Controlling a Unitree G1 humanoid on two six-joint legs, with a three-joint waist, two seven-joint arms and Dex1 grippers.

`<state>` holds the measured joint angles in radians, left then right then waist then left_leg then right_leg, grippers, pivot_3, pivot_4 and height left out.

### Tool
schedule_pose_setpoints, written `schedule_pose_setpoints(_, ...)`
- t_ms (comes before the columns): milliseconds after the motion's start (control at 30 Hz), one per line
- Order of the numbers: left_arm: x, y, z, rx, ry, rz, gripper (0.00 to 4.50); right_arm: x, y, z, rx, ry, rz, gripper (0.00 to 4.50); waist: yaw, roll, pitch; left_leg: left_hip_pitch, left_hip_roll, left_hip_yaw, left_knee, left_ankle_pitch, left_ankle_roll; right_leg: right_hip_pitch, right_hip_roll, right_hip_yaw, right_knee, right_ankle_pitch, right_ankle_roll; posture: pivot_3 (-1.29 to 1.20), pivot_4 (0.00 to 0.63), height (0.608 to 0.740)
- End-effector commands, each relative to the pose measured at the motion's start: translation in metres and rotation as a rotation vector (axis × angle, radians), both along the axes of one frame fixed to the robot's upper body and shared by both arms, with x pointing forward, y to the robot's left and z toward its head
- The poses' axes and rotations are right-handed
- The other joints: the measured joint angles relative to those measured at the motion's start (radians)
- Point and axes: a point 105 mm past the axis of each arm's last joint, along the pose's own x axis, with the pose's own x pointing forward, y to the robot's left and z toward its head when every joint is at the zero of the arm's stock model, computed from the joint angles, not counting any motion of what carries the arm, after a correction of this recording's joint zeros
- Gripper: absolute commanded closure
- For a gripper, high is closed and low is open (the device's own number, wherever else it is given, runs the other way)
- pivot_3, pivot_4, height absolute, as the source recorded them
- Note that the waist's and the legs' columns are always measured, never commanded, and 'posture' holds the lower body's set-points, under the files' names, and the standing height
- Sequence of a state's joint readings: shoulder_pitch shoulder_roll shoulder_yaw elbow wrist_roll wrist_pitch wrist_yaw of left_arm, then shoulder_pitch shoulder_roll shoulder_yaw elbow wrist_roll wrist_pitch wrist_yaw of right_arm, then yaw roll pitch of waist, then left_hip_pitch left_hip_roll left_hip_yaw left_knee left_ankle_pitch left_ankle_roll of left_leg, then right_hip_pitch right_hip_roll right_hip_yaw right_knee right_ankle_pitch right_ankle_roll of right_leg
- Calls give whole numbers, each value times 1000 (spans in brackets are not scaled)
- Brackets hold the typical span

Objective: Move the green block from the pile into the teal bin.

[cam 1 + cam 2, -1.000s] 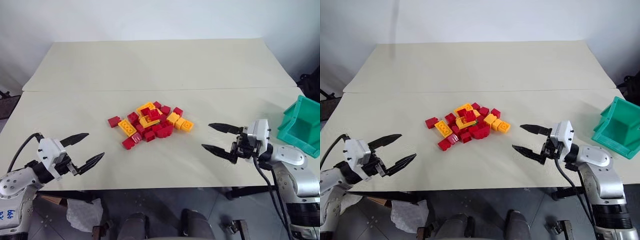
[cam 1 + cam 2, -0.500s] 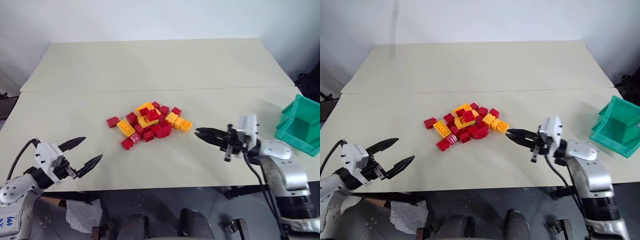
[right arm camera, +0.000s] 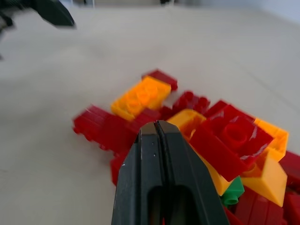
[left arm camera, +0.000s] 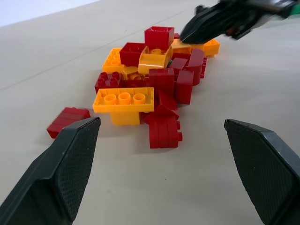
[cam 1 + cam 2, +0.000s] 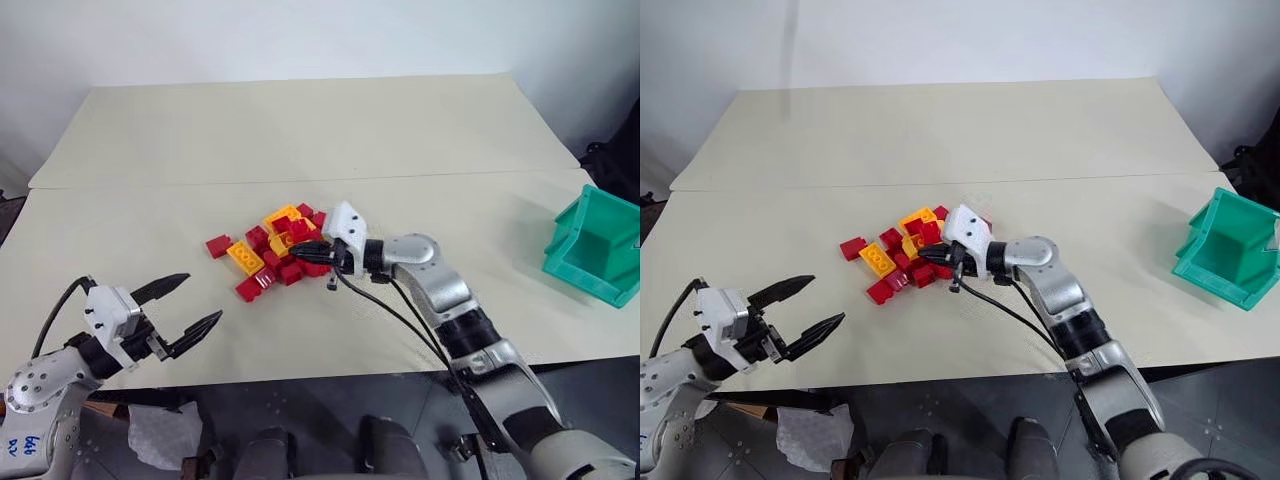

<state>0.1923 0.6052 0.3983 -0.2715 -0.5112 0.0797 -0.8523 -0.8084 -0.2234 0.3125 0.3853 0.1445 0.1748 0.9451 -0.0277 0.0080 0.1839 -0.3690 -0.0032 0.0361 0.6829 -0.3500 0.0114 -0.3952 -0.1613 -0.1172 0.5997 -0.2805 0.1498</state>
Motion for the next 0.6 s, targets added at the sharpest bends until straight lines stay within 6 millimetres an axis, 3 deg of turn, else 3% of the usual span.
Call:
schedule_pose_setpoints(33,-2,-5,7,-7,-37,-8,0,12,11,5,-39,-24,-21,4477,-3,0,0,0,0,0,0,0,0,0,0,0,0,0,0,0,150,740)
schedule_pose_setpoints(333,-2,-6,8,-10,-52,3,0,53,11,25,3,-116,-185,4477,-9,0,0,0,1,0,0,0,-1,-2,0,1,3,0,0,0,150,740)
schedule_pose_setpoints(467,0,-7,9,-11,-57,5,0,49,13,24,2,-108,-138,4477,-10,0,0,0,1,0,0,0,-1,-2,0,1,3,0,0,0,150,740)
schedule_pose_setpoints(600,1,-6,9,-10,-59,7,0,26,19,10,-30,-92,12,4477,-10,0,0,0,1,0,0,0,-1,-2,0,1,3,0,0,0,150,740)
